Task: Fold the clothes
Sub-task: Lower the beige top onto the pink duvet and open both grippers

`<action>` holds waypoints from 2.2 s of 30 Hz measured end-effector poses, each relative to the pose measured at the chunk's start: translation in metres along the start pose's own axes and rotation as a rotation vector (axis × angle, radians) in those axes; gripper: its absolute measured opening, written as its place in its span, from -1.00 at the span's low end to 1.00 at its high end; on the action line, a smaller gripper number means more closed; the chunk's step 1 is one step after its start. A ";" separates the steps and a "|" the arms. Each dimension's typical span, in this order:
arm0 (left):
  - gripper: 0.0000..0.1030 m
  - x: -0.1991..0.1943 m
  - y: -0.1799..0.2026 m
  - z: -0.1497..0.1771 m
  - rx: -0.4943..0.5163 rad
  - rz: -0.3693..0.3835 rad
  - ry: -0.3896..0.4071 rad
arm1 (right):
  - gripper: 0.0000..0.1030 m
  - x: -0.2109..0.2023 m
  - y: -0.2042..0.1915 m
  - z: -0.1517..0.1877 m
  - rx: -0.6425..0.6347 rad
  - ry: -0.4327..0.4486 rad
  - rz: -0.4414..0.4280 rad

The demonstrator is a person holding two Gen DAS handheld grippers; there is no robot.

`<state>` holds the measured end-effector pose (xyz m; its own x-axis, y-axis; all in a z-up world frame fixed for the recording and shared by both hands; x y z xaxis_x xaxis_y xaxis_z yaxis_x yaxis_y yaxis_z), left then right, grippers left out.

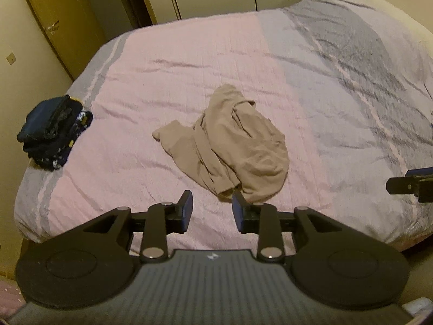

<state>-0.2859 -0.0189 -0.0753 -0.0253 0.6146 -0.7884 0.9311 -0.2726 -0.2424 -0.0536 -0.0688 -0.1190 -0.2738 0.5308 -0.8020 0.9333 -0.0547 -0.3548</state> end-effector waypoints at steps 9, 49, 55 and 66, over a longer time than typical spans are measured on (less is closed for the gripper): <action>-0.43 0.030 -0.047 -0.024 -0.022 0.064 0.062 | 0.05 0.012 -0.018 -0.023 0.036 0.143 0.032; -0.43 0.393 -0.155 -0.130 0.386 0.527 -0.127 | -0.41 0.285 -0.026 -0.022 0.671 0.250 0.356; -0.43 0.417 -0.145 -0.132 0.369 0.532 -0.154 | -1.00 0.312 -0.029 -0.026 0.542 0.176 0.361; -0.44 0.442 -0.125 -0.185 0.346 0.599 -0.083 | -0.78 0.203 0.017 -0.037 0.621 0.336 0.443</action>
<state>-0.3462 0.4235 -0.2886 0.4162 0.2299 -0.8797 0.6244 -0.7756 0.0927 -0.0847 0.0694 -0.2698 0.2643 0.5695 -0.7783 0.6132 -0.7221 -0.3201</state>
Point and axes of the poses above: each gripper's, at about its wrist camera, not at the fingertips, and x roughly the way its jaws point, y to its right, z to its underside, the point moved 2 cm from there along x, roughly the way its jaws point, and after that the axes turned 3 degrees about -z, right-handed, at the moved point
